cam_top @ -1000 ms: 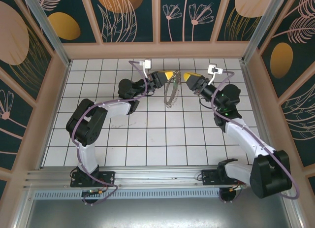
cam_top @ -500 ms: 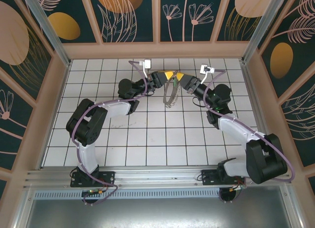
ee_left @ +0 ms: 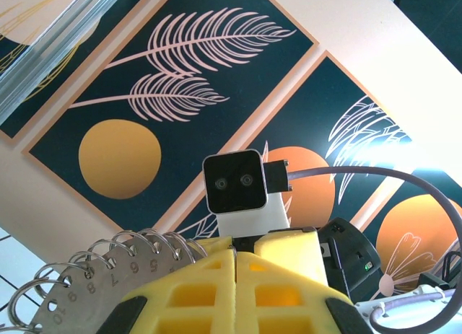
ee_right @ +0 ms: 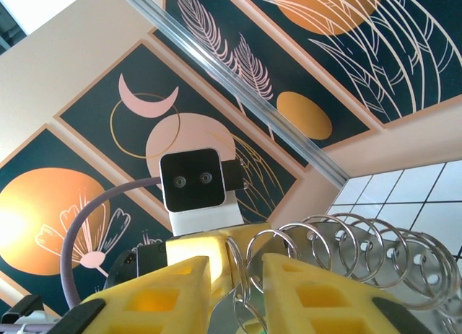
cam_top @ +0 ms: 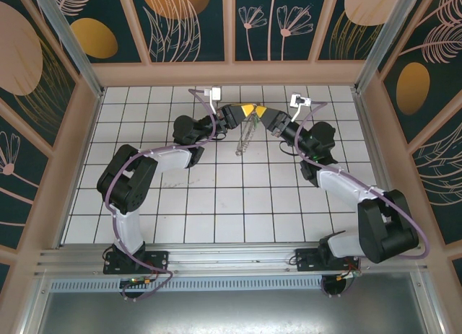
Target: Put the keys on the keyring
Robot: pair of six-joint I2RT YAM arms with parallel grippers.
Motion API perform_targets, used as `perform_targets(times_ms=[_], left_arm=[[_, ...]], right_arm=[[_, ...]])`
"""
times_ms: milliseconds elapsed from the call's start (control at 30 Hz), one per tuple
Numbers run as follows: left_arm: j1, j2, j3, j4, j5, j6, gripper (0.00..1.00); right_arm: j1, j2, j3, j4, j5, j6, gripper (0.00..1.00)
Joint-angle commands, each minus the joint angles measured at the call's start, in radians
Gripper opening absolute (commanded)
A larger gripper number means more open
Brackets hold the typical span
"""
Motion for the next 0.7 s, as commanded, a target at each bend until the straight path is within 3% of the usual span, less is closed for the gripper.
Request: perform_targets(times_ms=[0, 133, 300, 567, 667], left_arm=[[-0.004, 0.003, 0.031, 0.076, -0.011, -0.015, 0.00], [-0.003, 0.004, 0.030, 0.077, -0.010, -0.016, 0.00], [-0.004, 0.004, 0.030, 0.080, -0.009, -0.017, 0.00], [-0.001, -0.013, 0.037, 0.029, 0.003, 0.015, 0.00], [0.012, -0.042, 0.042, -0.046, 0.013, 0.069, 0.12]], right_arm=[[0.009, 0.011, 0.035, 0.065, -0.005, 0.003, 0.23], [0.009, 0.019, 0.045, 0.064, -0.008, 0.002, 0.16], [0.007, 0.026, 0.054, 0.050, -0.020, -0.009, 0.00], [-0.022, 0.024, 0.092, -0.052, -0.080, -0.083, 0.00], [-0.055, 0.019, 0.117, -0.118, -0.145, -0.141, 0.00]])
